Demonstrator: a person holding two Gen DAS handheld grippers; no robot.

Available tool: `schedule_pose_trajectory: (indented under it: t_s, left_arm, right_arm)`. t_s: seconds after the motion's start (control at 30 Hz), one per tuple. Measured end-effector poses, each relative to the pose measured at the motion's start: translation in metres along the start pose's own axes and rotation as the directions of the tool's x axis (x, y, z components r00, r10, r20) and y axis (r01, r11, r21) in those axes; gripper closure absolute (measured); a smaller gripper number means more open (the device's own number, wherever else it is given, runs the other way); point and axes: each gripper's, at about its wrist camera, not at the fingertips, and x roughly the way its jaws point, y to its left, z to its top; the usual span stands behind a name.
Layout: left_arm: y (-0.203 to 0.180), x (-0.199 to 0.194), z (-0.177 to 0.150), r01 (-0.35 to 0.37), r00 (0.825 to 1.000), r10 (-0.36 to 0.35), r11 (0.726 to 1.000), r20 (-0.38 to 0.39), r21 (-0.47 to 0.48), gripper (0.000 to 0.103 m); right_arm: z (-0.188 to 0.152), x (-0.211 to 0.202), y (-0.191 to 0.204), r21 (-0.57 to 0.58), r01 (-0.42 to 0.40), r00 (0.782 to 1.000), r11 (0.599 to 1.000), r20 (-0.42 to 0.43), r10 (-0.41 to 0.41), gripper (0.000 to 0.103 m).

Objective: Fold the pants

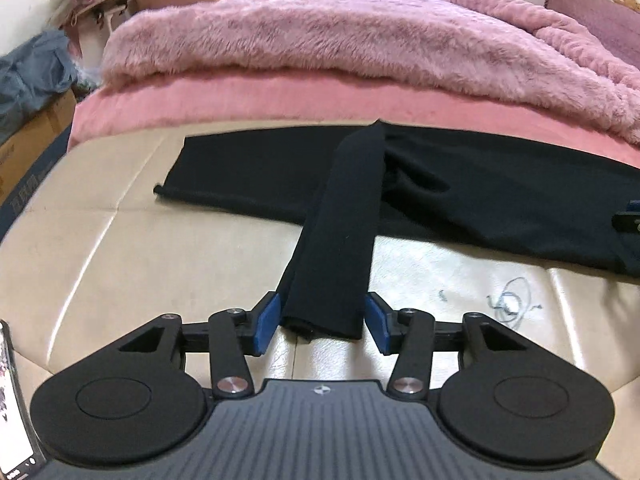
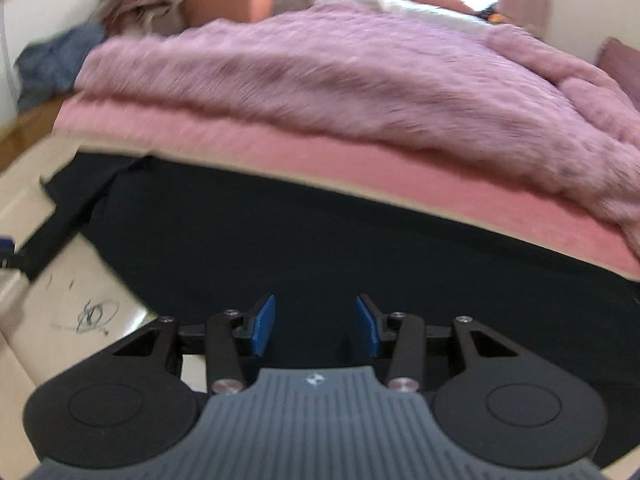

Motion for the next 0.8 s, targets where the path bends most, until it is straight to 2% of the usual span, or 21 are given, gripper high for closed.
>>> schedule_pose_trajectory:
  t_s: [0.03, 0.1, 0.13, 0.2, 0.33, 0.43, 0.53, 0.7, 0.8]
  left_arm:
    - [0.005, 0.002, -0.001, 0.009, 1.000, -0.009, 1.000, -0.001, -0.016, 0.067]
    - [0.012, 0.003, -0.001, 0.031, 1.000, -0.031, 0.999, 0.004, -0.043, 0.091]
    - [0.015, 0.002, 0.000, 0.046, 0.999, -0.046, 0.997, 0.009, -0.056, 0.098]
    - [0.022, -0.003, 0.003, 0.076, 0.997, -0.074, 0.995, 0.038, -0.070, 0.100]
    - [0.034, -0.012, 0.016, 0.087, 0.994, -0.082, 0.993, 0.076, -0.073, 0.101]
    - [0.047, -0.019, 0.037, 0.078, 0.992, -0.072, 0.995, 0.104, -0.054, 0.101]
    - [0.062, -0.020, 0.067, 0.037, 0.992, -0.034, 0.999, 0.122, -0.024, 0.101]
    - [0.083, 0.001, 0.120, -0.003, 0.998, 0.001, 0.999, 0.069, 0.033, 0.101]
    - [0.090, 0.023, 0.142, -0.043, 0.998, 0.040, 0.996, 0.039, 0.074, 0.101]
  right_arm:
    - [0.000, 0.005, 0.005, -0.012, -0.001, 1.000, 1.000, -0.011, 0.001, 0.063]
    - [0.000, 0.016, 0.011, -0.033, 0.004, 0.999, 0.999, -0.040, -0.006, 0.063]
    - [-0.001, 0.021, 0.012, -0.040, 0.010, 0.998, 0.999, -0.054, -0.012, 0.063]
    - [-0.001, 0.027, 0.015, -0.044, 0.017, 0.996, 0.999, -0.084, -0.021, 0.063]
    - [-0.002, 0.027, 0.008, -0.038, 0.016, 0.994, 0.999, -0.108, -0.020, 0.063]
    - [0.002, 0.024, 0.006, -0.051, 0.036, 0.995, 0.998, -0.087, -0.041, 0.063]
    - [0.009, 0.031, 0.004, -0.073, 0.066, 0.995, 0.995, -0.076, -0.071, 0.063]
    - [0.019, 0.043, -0.010, -0.046, 0.130, 0.989, 0.990, -0.067, -0.133, 0.063]
    - [0.028, 0.051, -0.021, -0.028, 0.142, 0.987, 0.990, -0.068, -0.143, 0.063]
